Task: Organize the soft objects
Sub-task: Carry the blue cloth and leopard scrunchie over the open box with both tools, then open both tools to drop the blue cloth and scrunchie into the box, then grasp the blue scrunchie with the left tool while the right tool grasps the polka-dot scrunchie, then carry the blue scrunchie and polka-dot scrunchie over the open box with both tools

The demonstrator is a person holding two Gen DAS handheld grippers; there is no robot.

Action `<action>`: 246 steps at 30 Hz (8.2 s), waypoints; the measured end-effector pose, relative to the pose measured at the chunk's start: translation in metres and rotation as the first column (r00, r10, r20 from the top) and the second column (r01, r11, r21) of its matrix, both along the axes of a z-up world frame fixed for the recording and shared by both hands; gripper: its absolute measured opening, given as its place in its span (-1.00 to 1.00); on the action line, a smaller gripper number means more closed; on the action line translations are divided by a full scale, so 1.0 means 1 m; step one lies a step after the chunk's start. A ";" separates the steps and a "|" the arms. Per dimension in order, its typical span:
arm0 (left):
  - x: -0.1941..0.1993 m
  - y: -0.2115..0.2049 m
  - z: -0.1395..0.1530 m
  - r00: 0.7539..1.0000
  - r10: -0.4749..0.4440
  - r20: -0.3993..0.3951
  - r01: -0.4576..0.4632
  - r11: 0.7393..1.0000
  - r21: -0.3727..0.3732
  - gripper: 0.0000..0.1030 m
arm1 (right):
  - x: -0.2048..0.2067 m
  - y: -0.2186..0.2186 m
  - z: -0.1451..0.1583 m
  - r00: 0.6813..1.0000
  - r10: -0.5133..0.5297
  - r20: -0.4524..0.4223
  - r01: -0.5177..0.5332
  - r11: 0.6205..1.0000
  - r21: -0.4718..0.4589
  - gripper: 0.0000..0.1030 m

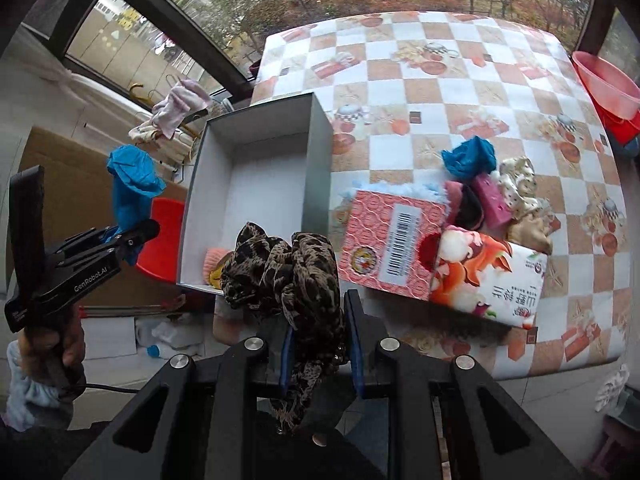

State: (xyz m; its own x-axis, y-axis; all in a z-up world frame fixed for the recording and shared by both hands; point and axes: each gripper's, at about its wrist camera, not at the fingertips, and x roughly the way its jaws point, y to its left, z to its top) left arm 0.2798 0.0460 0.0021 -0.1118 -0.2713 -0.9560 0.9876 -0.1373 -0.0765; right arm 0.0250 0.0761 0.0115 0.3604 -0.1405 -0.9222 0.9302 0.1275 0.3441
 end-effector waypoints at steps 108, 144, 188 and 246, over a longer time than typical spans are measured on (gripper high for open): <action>0.014 -0.134 -0.108 0.977 0.202 0.065 -0.208 0.972 0.109 0.66 | 0.123 -0.186 -0.090 0.994 0.066 -0.085 -0.061 0.996 0.063 0.57; -0.264 -0.147 -0.098 0.921 -0.388 0.024 0.368 0.891 0.266 0.99 | -0.188 -0.104 -0.148 0.932 -0.262 -0.250 0.324 0.911 0.256 0.99; -0.345 -0.218 -0.158 0.941 -0.333 0.053 0.309 0.915 0.258 -0.64 | -0.256 -0.147 -0.183 0.914 -0.404 0.035 0.383 0.889 0.250 -0.40; -0.235 0.053 -0.042 0.758 -0.648 -0.067 0.651 0.759 0.028 -0.64 | -0.134 0.077 -0.103 0.922 -0.379 -0.086 0.388 0.898 0.207 -0.40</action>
State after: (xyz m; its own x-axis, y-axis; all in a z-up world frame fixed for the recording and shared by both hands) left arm 0.0449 0.0993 -0.0401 -0.2927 -0.0713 -0.9535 0.6572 -0.7393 -0.1465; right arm -0.1090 0.1529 -0.0911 0.2782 -0.0562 -0.9589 0.9065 -0.3147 0.2815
